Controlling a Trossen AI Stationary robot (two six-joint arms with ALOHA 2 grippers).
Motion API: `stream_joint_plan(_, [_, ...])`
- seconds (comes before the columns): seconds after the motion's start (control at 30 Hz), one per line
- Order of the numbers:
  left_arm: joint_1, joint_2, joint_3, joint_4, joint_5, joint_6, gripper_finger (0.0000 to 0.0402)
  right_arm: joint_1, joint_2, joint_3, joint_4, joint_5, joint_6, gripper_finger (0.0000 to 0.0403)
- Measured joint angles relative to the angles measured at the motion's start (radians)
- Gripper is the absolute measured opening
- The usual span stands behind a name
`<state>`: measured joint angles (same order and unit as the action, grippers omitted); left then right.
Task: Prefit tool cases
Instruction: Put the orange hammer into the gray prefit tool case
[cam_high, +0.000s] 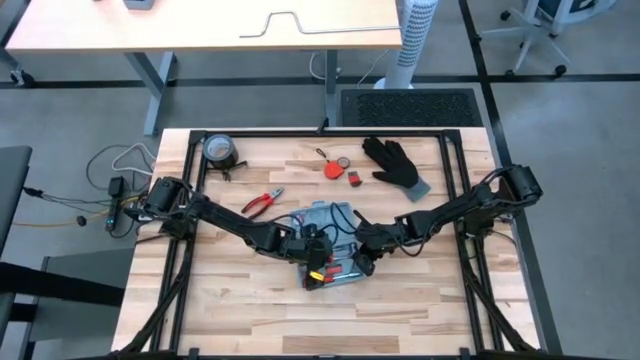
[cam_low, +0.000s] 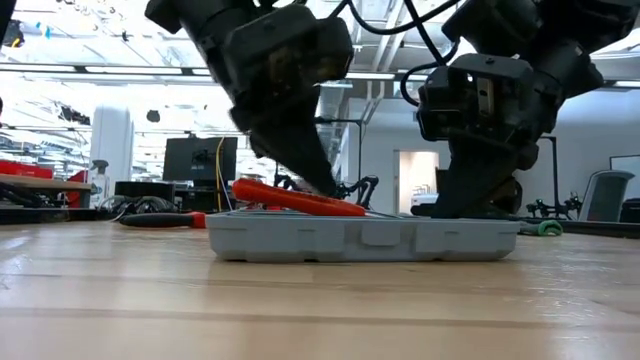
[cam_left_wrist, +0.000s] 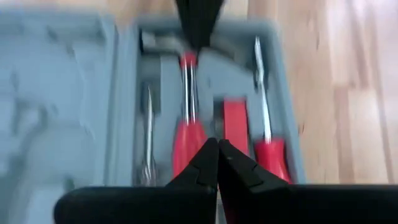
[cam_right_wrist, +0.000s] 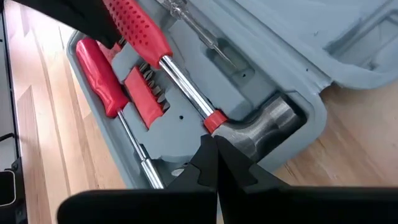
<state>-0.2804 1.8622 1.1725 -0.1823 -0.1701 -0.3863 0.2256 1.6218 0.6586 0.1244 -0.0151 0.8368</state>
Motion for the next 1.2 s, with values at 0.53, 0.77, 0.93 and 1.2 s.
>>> stream_joint_plan(0.53, [0.016,0.123,0.005,0.079,0.076,-0.046,0.0000,-0.008,-0.001,-0.002,0.000,-0.015,0.004,0.0000])
stream_joint_plan(0.77, [0.023,0.129,0.005,0.107,0.087,-0.040,0.0000,-0.010,0.002,0.015,0.024,-0.016,-0.007,0.0000])
stream_joint_plan(0.93, [0.026,0.130,0.003,0.112,0.090,-0.035,0.0000,-0.029,0.004,0.024,-0.033,-0.011,-0.024,0.0000])
stream_joint_plan(1.2, [0.040,0.040,-0.006,0.060,0.086,0.007,0.0000,-0.059,-0.073,0.023,-0.016,-0.023,-0.060,0.0000])
